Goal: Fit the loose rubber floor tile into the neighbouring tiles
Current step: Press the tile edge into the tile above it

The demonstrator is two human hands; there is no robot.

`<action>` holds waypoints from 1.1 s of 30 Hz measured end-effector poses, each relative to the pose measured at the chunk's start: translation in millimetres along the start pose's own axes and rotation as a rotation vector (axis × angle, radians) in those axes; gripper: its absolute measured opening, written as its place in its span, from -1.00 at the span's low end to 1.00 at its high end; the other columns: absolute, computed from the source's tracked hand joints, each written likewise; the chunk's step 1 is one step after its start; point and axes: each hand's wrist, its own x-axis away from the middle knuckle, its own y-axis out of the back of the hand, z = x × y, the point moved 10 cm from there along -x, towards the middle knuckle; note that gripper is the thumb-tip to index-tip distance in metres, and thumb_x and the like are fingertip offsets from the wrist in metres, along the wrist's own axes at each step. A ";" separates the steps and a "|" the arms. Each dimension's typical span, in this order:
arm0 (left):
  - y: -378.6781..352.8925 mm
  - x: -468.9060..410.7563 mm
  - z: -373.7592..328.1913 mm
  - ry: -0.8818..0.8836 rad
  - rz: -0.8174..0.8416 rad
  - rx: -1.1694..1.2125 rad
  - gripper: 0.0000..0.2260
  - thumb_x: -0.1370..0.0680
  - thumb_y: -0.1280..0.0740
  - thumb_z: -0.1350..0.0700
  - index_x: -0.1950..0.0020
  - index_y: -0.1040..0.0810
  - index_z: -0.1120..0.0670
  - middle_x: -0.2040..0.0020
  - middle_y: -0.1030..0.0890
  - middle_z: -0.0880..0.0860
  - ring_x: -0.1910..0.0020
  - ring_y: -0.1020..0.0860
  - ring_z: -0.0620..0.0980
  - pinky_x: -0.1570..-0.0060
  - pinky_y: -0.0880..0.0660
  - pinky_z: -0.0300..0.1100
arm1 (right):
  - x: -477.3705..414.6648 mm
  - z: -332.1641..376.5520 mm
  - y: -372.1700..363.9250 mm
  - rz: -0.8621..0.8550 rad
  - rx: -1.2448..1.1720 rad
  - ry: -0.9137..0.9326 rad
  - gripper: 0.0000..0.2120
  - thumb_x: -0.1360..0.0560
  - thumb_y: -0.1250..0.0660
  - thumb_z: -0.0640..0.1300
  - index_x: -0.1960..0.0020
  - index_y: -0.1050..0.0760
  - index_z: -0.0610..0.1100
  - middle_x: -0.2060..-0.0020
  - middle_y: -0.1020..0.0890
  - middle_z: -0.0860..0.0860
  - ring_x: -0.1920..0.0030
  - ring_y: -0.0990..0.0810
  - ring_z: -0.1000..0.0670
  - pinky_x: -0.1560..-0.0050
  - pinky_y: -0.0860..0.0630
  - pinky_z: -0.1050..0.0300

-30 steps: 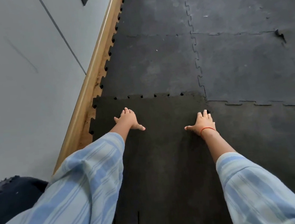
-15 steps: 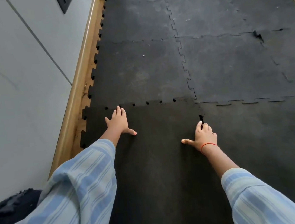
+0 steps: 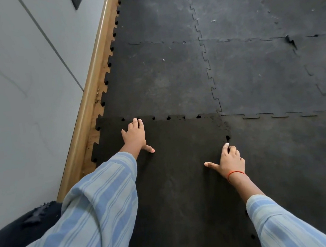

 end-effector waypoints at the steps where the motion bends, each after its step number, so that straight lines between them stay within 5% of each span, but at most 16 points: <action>1: 0.9 -0.8 -0.9 0.005 0.006 -0.006 0.19 -0.27 -0.51 -0.29 -0.58 0.20 0.15 -0.59 0.10 0.16 -0.56 0.00 0.17 -0.46 -0.12 0.17 | -0.5 0.9 0.3 0.004 -0.015 -0.003 0.07 -0.35 -0.33 0.37 -0.54 0.05 -0.26 -0.45 -0.22 -0.19 -0.46 -0.21 -0.18 -0.38 -0.30 -0.09; 7: 0.1 -8.5 3.3 0.008 0.005 -0.098 0.25 -0.23 -0.45 -0.40 -0.57 0.24 0.15 -0.60 0.08 0.15 -0.57 0.12 0.14 -0.48 0.04 0.20 | -12.1 7.8 1.3 -0.016 -0.134 -0.012 0.13 -0.27 -0.46 0.31 -0.53 -0.01 -0.28 -0.50 -0.15 -0.19 -0.49 -0.16 -0.20 -0.48 -0.17 -0.07; 12: 1.4 -5.3 6.6 -0.014 -0.021 -0.069 0.26 -0.21 -0.46 -0.40 -0.58 0.20 0.17 -0.60 0.05 0.14 -0.57 0.07 0.12 -0.49 -0.01 0.16 | -10.8 7.0 2.9 -0.034 -0.263 -0.039 0.07 -0.27 -0.47 0.30 -0.53 -0.09 -0.23 -0.51 -0.16 -0.19 -0.47 -0.19 -0.22 -0.49 -0.15 -0.09; 20: -15.2 -12.1 8.9 -0.037 0.123 0.080 0.28 -0.26 -0.51 -0.30 -0.54 0.36 0.15 -0.56 0.33 0.11 -0.55 0.27 0.13 -0.48 0.07 0.19 | -14.5 23.7 -1.5 -0.076 -0.183 -0.057 0.00 -0.36 -0.41 0.25 -0.55 0.01 -0.19 -0.53 -0.03 -0.23 -0.54 -0.02 -0.19 -0.53 0.01 -0.13; 27: -26.1 -13.1 -10.9 -0.054 0.051 0.101 0.28 -0.26 -0.42 -0.40 -0.52 0.39 0.18 -0.50 0.43 0.22 -0.53 0.31 0.16 -0.50 0.10 0.12 | -62.6 72.4 3.7 0.074 -0.019 0.242 0.26 -0.24 -0.47 0.31 -0.56 0.26 -0.16 -0.55 0.26 -0.10 -0.55 0.26 -0.09 -0.53 0.11 -0.17; 33: -26.4 -22.0 -10.0 -0.071 0.104 0.065 0.29 -0.24 -0.40 -0.44 -0.52 0.39 0.18 -0.51 0.42 0.21 -0.53 0.31 0.15 -0.50 0.09 0.12 | -59.4 151.5 8.2 0.104 0.322 0.633 0.24 -0.26 -0.57 0.08 -0.55 0.27 -0.17 -0.55 0.26 -0.06 -0.55 0.26 -0.06 -0.51 0.13 -0.15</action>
